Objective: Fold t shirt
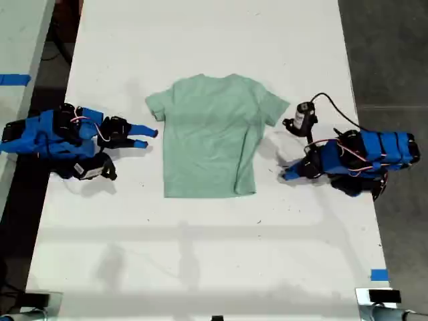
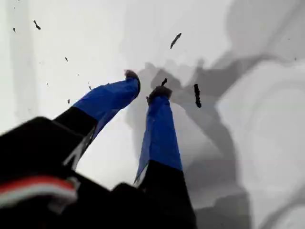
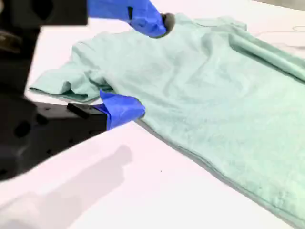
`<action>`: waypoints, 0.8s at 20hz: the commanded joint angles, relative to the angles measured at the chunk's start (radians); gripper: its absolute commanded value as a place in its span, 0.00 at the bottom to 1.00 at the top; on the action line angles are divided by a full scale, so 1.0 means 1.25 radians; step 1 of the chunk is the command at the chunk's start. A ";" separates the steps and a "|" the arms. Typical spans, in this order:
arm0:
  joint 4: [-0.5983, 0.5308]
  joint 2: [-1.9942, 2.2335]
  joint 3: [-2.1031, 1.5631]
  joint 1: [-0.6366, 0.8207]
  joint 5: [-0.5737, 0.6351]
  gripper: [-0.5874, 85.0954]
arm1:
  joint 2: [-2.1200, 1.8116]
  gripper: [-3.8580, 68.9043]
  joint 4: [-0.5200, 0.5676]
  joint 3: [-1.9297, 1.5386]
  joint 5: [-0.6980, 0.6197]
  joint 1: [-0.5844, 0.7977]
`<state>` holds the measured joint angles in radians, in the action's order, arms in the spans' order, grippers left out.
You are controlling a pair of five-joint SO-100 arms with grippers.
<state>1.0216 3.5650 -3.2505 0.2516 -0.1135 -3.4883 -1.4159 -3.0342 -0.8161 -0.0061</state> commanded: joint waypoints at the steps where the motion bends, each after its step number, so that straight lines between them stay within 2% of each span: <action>1: -0.002 0.012 -0.033 -0.118 -0.146 0.77 | -0.012 0.08 0.043 -0.049 0.642 -0.091; 2: -0.002 0.012 -0.033 -0.125 -0.150 0.66 | -0.011 0.08 0.043 -0.049 0.630 -0.082; 4: -0.002 0.012 -0.033 -0.119 -0.134 0.63 | -0.010 0.07 0.042 -0.049 0.589 -0.061; 5: -0.002 0.012 -0.033 -0.107 -0.067 0.58 | -0.010 0.07 0.042 -0.049 0.562 -0.052; 6: -0.012 0.016 -0.033 -0.088 0.083 0.38 | -0.010 0.07 0.042 -0.049 0.550 -0.045; 7: -0.036 0.016 -0.033 -0.075 0.169 0.08 | -0.009 0.07 0.042 -0.049 0.549 -0.033; 8: -0.015 0.016 -0.033 -0.058 0.142 0.00 | -0.012 0.07 0.053 -0.045 0.549 -0.009; 9: -0.017 0.016 -0.033 -0.039 0.146 0.00 | -0.012 0.07 0.085 -0.032 0.484 0.037; 10: -0.009 0.016 -0.033 -0.026 0.121 0.01 | -0.012 0.07 0.087 0.004 0.449 0.053; 12: -0.012 0.016 -0.033 0.009 0.083 0.02 | 0.022 0.11 0.063 0.094 0.400 0.164; 14: -0.004 0.015 -0.033 0.026 0.070 0.00 | 0.210 0.26 0.063 0.249 0.334 0.280; 16: -0.004 0.013 -0.033 0.023 0.052 0.00 | 0.410 0.33 0.072 0.398 0.231 0.411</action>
<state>1.0170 3.5803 -3.2505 0.2715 -0.0215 -3.1845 -1.3392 -2.7428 -0.4203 0.3651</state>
